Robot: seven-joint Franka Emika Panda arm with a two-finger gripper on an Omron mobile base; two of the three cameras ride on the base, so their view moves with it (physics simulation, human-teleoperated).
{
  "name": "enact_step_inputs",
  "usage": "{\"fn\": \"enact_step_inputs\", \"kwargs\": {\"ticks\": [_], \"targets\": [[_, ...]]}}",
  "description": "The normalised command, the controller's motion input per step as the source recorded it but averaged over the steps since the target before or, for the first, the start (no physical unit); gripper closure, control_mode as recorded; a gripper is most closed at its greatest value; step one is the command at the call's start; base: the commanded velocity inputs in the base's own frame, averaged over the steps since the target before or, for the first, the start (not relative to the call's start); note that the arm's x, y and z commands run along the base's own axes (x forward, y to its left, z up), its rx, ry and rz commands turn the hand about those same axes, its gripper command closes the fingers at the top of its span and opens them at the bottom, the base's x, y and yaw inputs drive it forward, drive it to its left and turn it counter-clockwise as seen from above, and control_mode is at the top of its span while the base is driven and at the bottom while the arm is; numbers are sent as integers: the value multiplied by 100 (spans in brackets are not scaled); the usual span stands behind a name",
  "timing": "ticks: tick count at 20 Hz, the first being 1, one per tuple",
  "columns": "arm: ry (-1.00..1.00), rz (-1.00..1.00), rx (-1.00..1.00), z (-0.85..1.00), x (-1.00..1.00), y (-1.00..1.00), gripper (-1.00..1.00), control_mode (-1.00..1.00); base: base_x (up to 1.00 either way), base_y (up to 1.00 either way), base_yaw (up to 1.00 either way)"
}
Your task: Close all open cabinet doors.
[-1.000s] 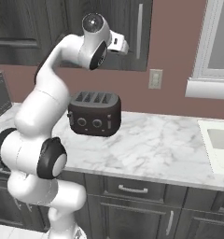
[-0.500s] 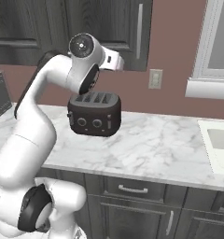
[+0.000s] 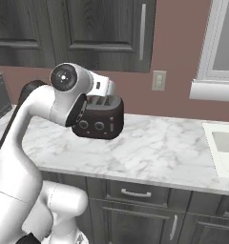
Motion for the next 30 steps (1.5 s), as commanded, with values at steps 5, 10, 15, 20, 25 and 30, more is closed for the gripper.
{"fn": "enact_step_inputs", "kwargs": {"ticks": [5, 10, 15, 20, 25, 30], "targets": [[3, 0, 0, -23, -46, 13, -100, -100, 0, 0, 0], [12, 0, 0, -30, -7, 9, -100, -100, 0, 0, 0], [0, 0, -3, -5, -1, 8, -100, -100, 0, 0, 0], [-3, 0, -1, -17, -25, 1, -100, -100, 0, 0, 0], [-1, 0, 0, -34, -36, -3, -100, -100, 0, 0, 0], [0, 0, 0, 0, 0, 0, -100, 100, -33, -28, 0]]}}
